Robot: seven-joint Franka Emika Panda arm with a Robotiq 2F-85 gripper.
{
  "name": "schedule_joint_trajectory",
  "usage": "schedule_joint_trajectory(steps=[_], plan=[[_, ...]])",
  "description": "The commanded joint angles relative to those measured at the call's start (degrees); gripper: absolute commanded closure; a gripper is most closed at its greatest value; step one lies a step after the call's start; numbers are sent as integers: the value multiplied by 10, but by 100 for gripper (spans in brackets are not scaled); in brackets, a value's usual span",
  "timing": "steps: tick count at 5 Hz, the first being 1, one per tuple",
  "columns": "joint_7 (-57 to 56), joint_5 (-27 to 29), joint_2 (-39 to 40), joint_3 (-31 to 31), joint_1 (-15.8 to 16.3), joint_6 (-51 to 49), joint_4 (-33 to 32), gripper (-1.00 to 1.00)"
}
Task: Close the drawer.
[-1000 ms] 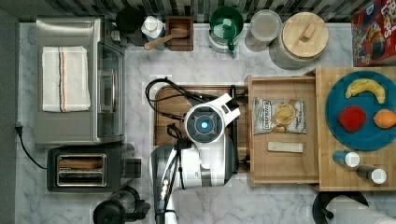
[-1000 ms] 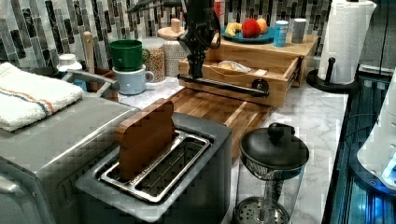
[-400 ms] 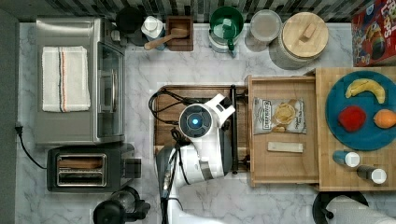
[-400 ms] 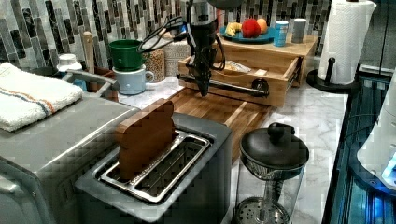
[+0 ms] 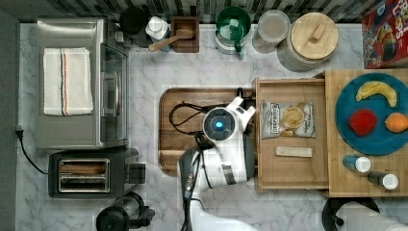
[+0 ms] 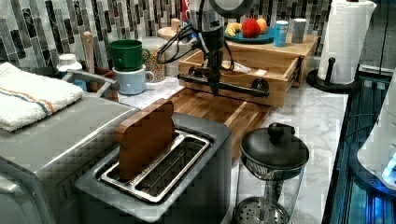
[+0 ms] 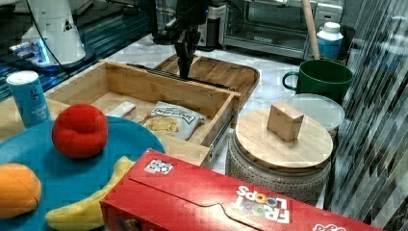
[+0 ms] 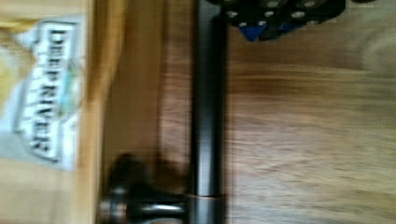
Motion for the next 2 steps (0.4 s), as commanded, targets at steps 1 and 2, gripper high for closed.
schedule_joint_trajectory(steps=[1, 2], plan=[[-138, 36, -19, -42, -75, 37, 40, 100], [-199, 44, 3, -50, -106, 38, 67, 100]])
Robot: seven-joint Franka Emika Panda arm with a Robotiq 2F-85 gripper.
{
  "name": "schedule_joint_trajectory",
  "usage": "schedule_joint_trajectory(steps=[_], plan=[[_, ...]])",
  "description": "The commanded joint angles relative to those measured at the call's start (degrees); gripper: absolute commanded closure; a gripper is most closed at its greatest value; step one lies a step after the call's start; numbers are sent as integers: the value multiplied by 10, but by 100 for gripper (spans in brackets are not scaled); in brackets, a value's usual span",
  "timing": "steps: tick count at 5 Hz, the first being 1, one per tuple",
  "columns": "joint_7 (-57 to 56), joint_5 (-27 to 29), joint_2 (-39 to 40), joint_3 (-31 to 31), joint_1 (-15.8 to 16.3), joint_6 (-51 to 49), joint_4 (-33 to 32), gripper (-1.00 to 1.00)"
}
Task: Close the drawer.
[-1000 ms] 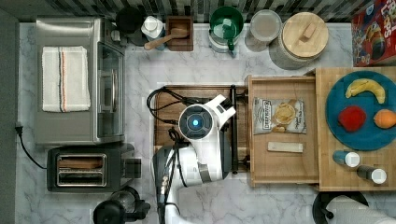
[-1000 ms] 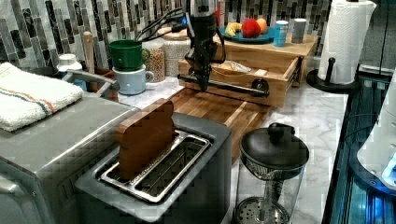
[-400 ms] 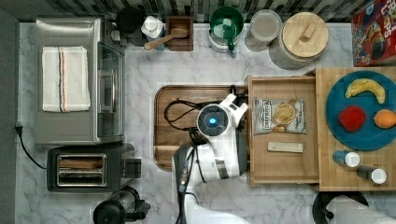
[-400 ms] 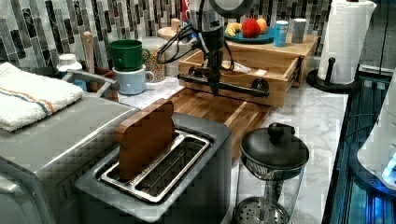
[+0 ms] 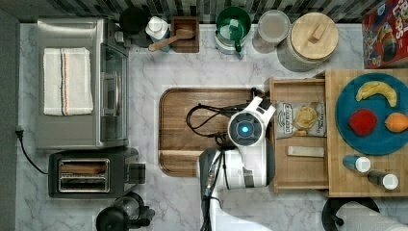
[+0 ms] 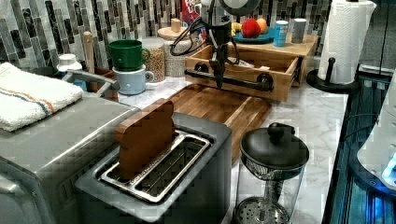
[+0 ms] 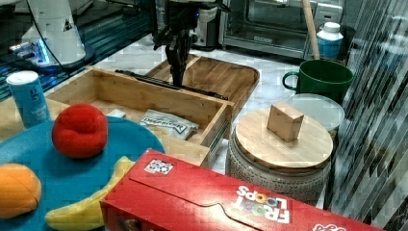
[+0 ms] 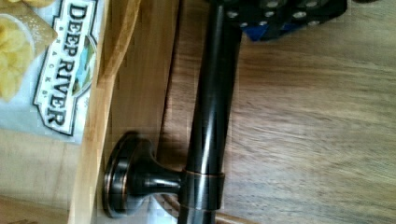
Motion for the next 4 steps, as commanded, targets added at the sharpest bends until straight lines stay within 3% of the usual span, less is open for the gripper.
schedule_joint_trajectory(steps=[1, 2, 4], plan=[[-138, 46, 29, -50, -82, -2, 100, 100], [-179, 75, 46, -66, -98, 4, 120, 100], [-224, 56, 51, -91, -126, -8, 154, 100]])
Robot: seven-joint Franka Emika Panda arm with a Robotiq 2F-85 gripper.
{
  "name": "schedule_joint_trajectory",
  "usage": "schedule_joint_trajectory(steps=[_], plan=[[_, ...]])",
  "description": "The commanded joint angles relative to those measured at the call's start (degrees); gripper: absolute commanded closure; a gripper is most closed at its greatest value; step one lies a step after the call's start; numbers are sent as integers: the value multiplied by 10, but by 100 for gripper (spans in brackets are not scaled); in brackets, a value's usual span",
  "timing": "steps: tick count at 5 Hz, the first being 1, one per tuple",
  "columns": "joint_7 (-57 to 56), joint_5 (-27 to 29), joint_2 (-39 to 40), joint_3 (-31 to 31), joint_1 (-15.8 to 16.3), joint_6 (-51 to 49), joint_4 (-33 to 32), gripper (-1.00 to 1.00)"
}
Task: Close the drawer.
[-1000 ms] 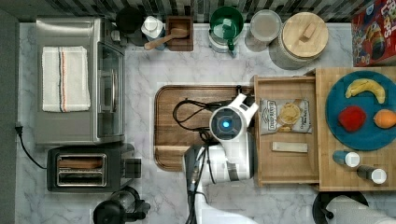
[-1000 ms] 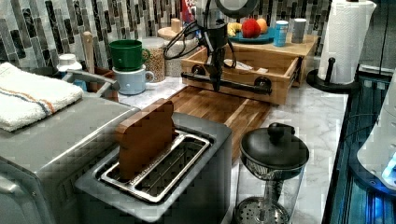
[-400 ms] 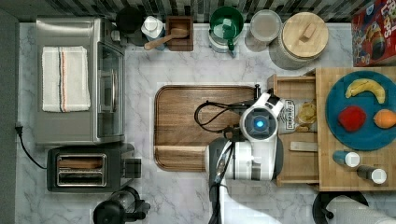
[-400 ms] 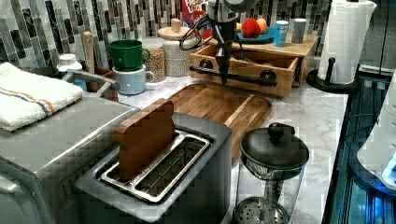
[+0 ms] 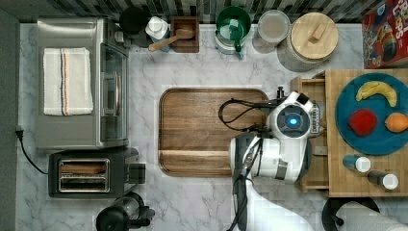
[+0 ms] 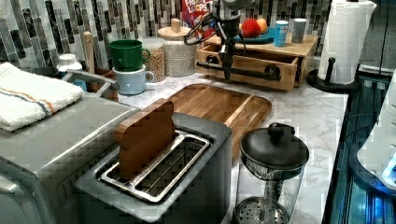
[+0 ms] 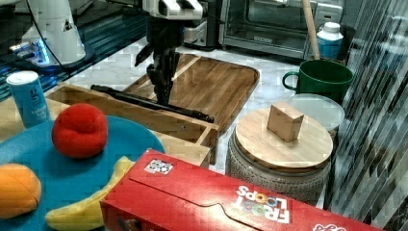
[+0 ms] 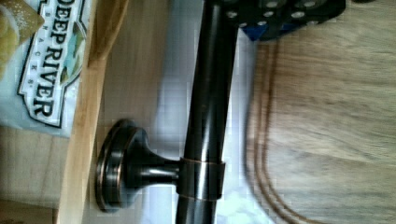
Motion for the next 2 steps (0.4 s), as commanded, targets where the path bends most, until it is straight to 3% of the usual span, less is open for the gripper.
schedule_joint_trajectory(steps=[1, 2], plan=[[-110, -12, 7, -45, -95, -6, 114, 100], [-125, -14, 21, -59, -99, -4, 140, 100]])
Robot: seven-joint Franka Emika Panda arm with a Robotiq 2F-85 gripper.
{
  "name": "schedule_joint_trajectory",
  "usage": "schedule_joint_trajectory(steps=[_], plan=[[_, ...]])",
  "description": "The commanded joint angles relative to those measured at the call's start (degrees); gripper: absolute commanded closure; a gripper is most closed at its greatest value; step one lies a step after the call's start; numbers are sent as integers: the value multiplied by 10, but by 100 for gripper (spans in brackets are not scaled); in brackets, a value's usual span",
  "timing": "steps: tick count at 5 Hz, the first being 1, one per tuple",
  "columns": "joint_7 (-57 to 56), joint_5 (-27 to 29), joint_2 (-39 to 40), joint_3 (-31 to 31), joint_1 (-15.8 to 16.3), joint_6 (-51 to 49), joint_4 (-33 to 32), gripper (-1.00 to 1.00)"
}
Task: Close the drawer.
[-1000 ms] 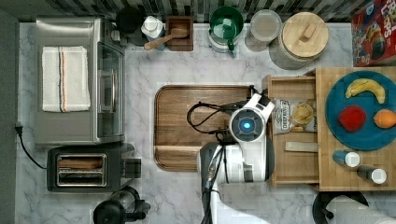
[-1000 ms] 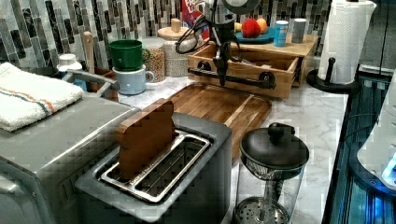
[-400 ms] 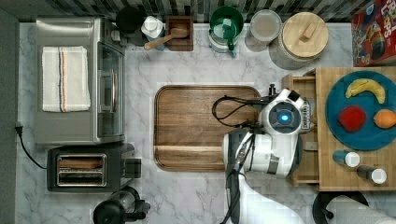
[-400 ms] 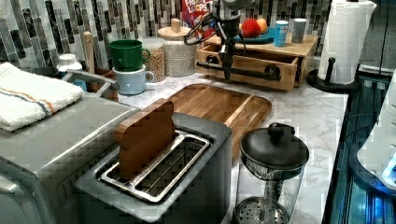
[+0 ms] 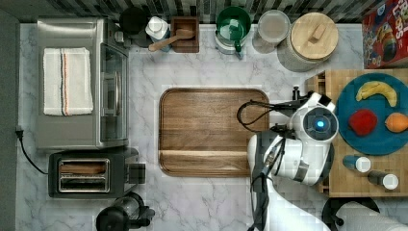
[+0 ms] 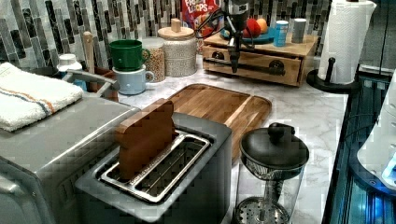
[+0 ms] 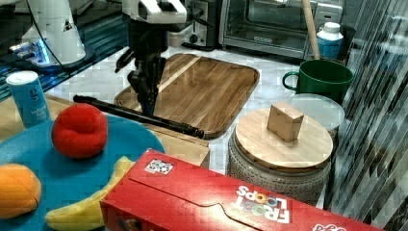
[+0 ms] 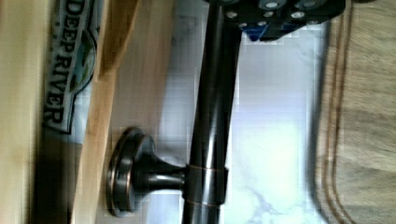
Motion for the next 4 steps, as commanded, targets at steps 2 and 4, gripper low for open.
schedule_joint_trajectory(steps=[2, 4], plan=[[-45, -36, 37, -70, -50, 63, 122, 100], [46, -97, 13, -82, -18, 30, 109, 100]])
